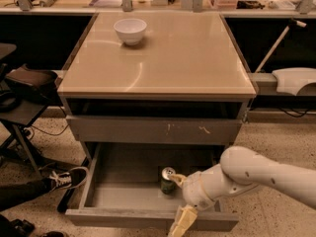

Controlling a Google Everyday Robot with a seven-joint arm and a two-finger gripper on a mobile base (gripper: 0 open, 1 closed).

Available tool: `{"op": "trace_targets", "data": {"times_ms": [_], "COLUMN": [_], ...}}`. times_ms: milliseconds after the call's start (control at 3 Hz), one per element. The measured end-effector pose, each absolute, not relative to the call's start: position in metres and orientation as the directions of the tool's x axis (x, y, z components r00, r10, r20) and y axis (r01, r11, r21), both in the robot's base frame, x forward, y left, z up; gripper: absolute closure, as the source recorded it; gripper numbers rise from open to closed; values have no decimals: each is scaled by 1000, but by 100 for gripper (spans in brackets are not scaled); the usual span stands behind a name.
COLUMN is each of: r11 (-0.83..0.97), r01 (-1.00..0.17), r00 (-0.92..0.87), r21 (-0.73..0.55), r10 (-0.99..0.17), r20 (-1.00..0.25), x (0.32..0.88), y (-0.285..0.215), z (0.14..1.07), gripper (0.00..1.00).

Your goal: Pick green can from middle drawer and place on counter

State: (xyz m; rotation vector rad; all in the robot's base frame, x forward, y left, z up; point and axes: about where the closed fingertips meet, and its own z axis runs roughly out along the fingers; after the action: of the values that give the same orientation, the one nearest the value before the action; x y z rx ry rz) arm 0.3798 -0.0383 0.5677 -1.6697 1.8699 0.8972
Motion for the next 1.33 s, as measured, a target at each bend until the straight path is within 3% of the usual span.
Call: {"op": "trace_targets", "data": {"times_ms": [667,1333], "r11": [114,435], "r01": [-977,-900], "r00": [-210,-256], "r21": [178,24], "r10": [-633,-484], "r20": [-745,-837], "x": [390,422], "y": [-36,-81], "z": [528,530], "gripper": [0,0]}}
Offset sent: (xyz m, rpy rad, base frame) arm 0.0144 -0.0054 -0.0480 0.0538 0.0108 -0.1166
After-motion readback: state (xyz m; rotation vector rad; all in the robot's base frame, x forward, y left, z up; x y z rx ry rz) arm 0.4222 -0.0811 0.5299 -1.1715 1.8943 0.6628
